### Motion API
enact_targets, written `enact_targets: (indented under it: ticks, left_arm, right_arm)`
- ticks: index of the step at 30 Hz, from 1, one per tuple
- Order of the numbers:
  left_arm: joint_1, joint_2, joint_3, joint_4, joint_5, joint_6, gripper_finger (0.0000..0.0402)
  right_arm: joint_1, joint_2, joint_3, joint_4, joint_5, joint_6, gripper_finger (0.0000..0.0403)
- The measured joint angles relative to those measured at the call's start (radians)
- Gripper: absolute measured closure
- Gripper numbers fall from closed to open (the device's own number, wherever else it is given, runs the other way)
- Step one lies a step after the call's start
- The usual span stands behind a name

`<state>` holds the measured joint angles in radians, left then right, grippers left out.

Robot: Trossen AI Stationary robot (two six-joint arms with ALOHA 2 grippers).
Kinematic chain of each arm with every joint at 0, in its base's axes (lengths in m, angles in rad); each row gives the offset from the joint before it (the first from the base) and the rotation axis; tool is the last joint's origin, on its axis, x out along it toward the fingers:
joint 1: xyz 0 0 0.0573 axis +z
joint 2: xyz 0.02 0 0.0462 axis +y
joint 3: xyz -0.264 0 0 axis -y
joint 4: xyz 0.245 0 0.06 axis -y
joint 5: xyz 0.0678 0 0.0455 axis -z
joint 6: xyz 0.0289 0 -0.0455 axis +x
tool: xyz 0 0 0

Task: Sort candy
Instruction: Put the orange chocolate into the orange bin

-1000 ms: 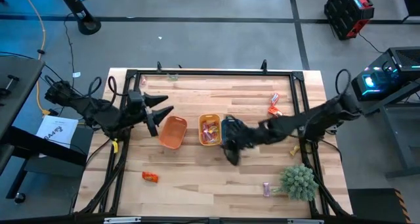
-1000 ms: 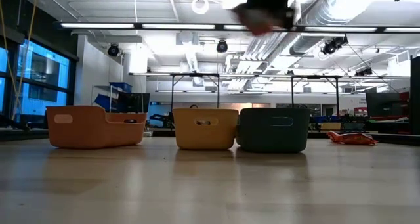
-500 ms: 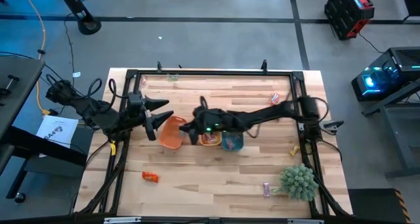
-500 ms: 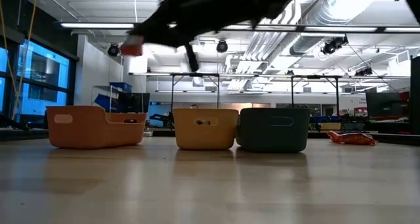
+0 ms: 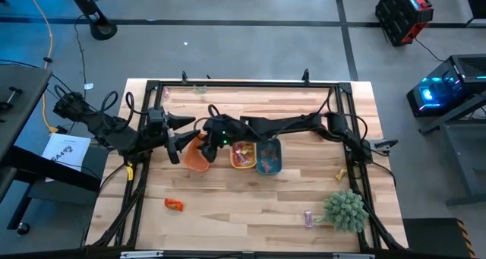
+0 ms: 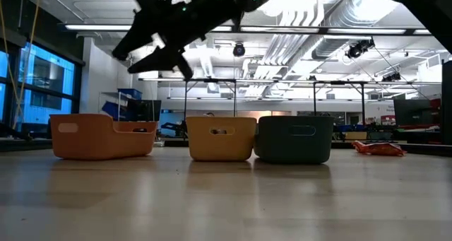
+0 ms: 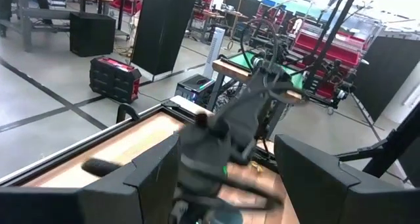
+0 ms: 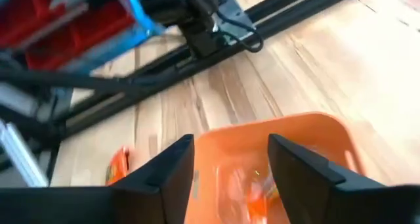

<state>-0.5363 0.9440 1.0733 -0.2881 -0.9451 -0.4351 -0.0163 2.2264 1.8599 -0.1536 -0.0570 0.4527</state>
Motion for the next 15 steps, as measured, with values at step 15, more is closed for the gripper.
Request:
enact_targets:
  ticks: [15]
  left_arm:
    - [-0.246, 0.142, 0.0, -0.419, 0.359, -0.559, 0.0167]
  right_arm:
    - [0.008, -0.194, 0.008, -0.752, 0.057, -0.333, 0.0203]
